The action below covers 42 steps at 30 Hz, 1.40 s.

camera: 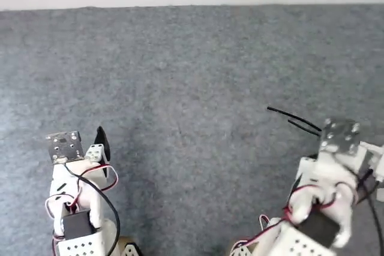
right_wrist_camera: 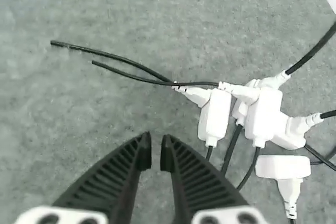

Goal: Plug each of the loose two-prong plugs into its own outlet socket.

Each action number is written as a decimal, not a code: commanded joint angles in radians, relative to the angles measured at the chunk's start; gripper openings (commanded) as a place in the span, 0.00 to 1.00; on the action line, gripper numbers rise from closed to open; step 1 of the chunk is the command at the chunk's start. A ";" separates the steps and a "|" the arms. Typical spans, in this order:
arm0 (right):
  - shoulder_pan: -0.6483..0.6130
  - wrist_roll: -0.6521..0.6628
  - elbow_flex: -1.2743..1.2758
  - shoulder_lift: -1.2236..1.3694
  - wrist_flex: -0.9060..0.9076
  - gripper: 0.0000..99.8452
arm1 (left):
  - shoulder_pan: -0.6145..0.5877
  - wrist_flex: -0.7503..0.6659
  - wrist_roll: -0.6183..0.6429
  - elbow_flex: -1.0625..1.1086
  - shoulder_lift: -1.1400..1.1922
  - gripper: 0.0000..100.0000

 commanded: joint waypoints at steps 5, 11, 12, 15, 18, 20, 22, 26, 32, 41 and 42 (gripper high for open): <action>-0.010 0.014 0.161 -0.191 -0.024 0.05 | 0.072 0.083 -0.104 -0.010 -0.015 0.17; -0.016 -0.018 0.236 -0.186 -0.016 0.04 | 0.072 0.157 -0.106 -0.010 -0.014 0.17; -0.025 -0.054 0.258 -0.194 -0.016 0.04 | 0.074 0.198 -0.106 -0.010 -0.014 0.17; -0.030 -0.140 0.365 -0.211 -0.022 0.05 | 0.066 0.255 -0.107 -0.010 -0.015 0.17; -0.027 -0.166 0.413 -0.211 0.012 0.04 | 0.064 0.269 -0.107 -0.010 -0.014 0.17; -0.024 -0.164 0.413 -0.209 0.097 0.05 | 0.049 0.267 -0.107 -0.010 -0.014 0.17; -0.024 -0.167 0.413 -0.211 0.165 0.04 | 0.011 0.267 -0.107 -0.010 -0.014 0.17; -0.027 -0.164 0.413 -0.209 0.159 0.04 | -0.084 0.288 -0.103 -0.010 -0.012 0.17; -0.027 -0.164 0.413 -0.209 0.159 0.04 | -0.144 0.408 -0.103 -0.010 -0.014 0.17; -0.027 -0.164 0.413 -0.209 0.159 0.04 | -0.144 0.422 -0.103 -0.010 -0.015 0.17; -0.027 -0.164 0.413 -0.209 0.159 0.04 | -0.144 0.422 -0.103 -0.010 -0.015 0.17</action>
